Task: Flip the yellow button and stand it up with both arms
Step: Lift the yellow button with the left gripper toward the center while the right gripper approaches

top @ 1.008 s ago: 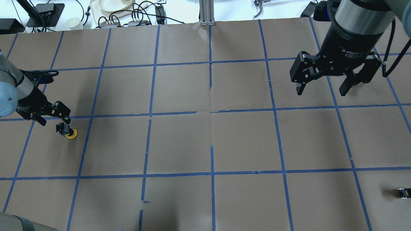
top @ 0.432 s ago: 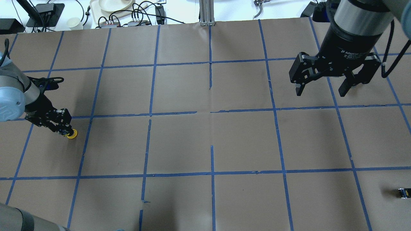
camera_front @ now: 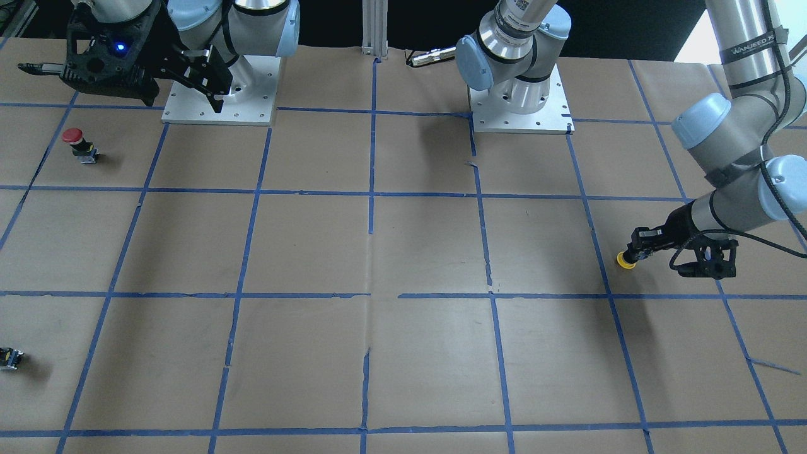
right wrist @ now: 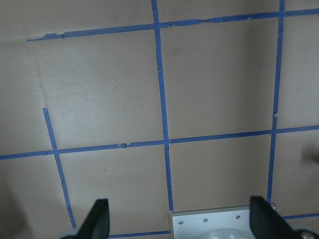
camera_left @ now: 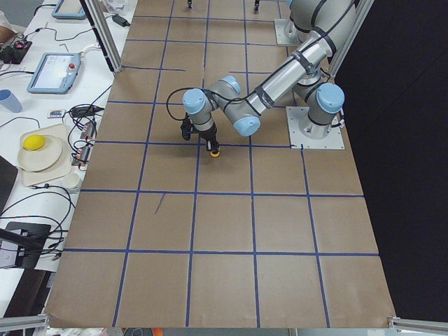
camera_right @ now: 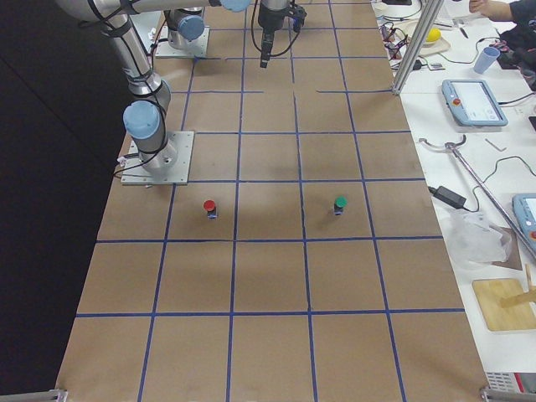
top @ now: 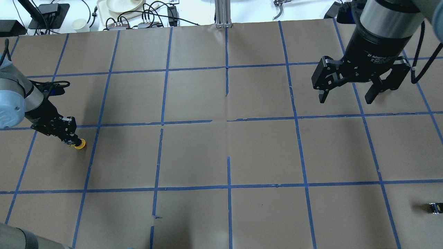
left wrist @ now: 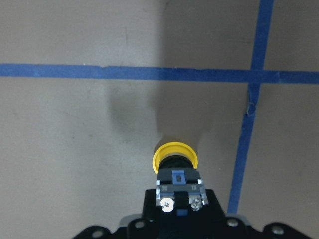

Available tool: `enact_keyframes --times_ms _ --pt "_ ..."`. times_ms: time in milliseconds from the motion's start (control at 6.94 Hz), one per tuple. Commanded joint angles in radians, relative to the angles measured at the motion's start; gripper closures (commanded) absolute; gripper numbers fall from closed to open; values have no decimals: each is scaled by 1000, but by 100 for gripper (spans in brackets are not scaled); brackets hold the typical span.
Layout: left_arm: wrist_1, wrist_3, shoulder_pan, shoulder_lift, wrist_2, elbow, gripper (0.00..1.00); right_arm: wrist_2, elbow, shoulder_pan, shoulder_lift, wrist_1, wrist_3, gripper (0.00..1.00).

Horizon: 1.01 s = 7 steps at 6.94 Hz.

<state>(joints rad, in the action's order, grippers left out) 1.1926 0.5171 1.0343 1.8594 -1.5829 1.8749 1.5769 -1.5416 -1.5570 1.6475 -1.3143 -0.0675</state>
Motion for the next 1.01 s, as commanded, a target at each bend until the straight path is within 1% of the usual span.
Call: enact_keyframes --times_ms 0,144,288,432,576,720,864 --pt "70 8 45 -54 330 29 92 0 -8 2 0 -2 2 0" --pt "81 -6 102 -60 516 55 92 0 -26 -3 -6 -8 2 0" --pt "99 -23 140 -56 734 109 92 0 -41 -5 9 35 -4 0" --pt "85 -85 194 -60 890 160 92 -11 -46 -5 0 64 -8 0" --pt "84 -95 257 -63 1073 173 92 -21 -35 3 -9 44 -38 0" --pt "84 -98 324 -53 1280 185 92 -21 -28 2 -9 37 -73 0" --pt "78 -98 399 -39 1411 181 92 -113 -20 8 -9 36 -273 0"
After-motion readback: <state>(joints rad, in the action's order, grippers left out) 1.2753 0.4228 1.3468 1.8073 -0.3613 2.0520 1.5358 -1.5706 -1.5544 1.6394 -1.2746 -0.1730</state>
